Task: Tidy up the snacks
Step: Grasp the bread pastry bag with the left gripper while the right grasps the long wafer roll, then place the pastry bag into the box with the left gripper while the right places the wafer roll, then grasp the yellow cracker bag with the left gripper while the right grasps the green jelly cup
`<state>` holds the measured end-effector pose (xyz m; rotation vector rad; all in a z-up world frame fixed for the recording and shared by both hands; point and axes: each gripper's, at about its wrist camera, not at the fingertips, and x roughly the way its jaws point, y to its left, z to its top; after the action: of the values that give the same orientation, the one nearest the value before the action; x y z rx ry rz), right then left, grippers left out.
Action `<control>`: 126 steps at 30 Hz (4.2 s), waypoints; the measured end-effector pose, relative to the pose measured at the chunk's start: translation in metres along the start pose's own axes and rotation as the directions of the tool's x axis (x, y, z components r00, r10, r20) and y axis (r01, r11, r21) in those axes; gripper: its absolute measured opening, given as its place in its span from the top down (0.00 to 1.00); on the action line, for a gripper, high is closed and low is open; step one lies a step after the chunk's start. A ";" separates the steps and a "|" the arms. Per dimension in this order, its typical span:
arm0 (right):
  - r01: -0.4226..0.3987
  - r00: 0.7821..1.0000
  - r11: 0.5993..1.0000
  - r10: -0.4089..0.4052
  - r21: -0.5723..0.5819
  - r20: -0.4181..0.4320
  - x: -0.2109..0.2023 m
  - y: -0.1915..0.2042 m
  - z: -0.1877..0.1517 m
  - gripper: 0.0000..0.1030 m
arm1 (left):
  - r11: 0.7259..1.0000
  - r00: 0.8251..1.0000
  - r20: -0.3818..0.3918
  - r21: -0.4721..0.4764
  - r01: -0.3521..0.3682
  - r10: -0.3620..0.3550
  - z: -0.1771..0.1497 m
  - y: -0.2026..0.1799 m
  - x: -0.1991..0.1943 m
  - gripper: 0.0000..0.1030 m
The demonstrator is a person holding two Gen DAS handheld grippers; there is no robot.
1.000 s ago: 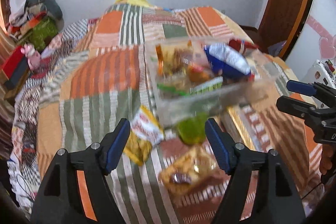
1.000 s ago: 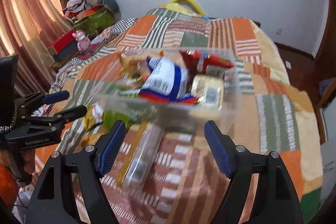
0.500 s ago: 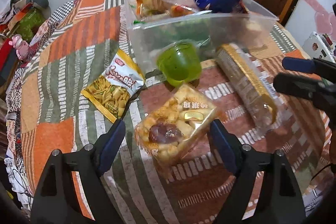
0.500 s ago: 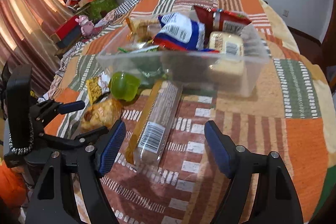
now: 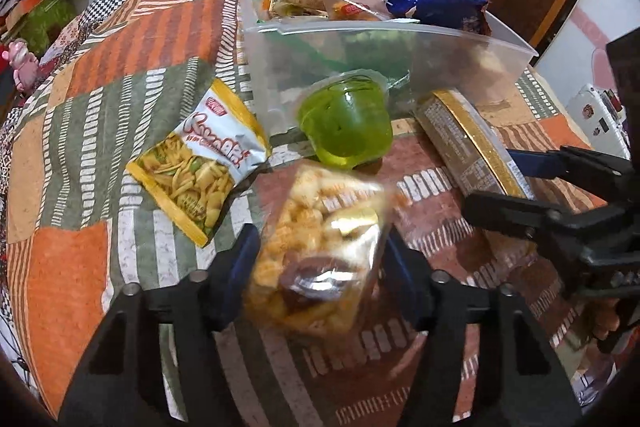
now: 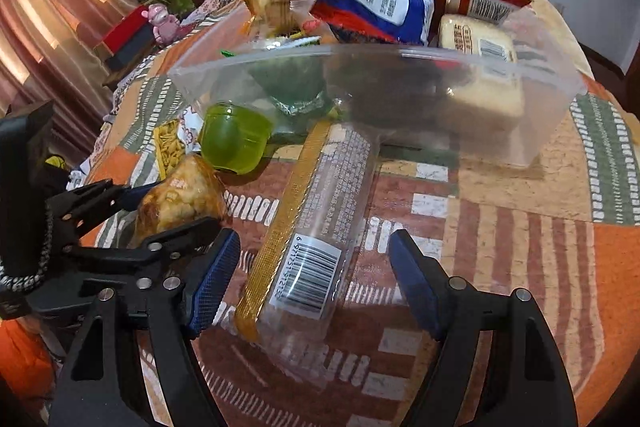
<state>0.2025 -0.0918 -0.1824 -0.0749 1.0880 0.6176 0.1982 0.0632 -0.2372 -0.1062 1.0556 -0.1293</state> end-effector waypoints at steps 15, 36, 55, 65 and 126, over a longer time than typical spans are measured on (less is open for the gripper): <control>-0.006 1.000 1.000 0.006 0.003 0.027 -0.020 -0.009 -0.010 0.67 | 0.999 0.999 0.042 -0.015 -0.030 0.030 -0.006 0.000 -0.032 0.57; 0.033 0.977 0.999 -0.034 0.005 0.212 -0.075 -0.015 0.006 0.67 | 1.000 0.972 0.235 -0.005 -0.010 0.011 0.054 -0.017 -0.086 0.57; 0.087 0.971 0.996 -0.083 -0.011 0.224 -0.042 -0.047 0.089 0.67 | 0.999 0.976 0.217 -0.017 -0.030 0.033 0.129 -0.012 -0.021 0.57; 0.115 0.969 0.993 -0.104 -0.037 0.222 -0.026 -0.055 0.105 0.67 | 0.998 0.981 0.188 -0.042 -0.035 0.043 0.142 0.002 0.006 0.57; -0.055 0.998 0.997 0.054 -0.052 -0.025 0.040 0.048 0.052 0.49 | 0.997 0.993 0.083 0.009 -0.082 0.081 0.039 0.075 0.009 0.48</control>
<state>0.2322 -0.0164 -0.1801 -0.0981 1.0993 0.6958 0.2405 0.1367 -0.2367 -0.0568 0.9751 -0.0569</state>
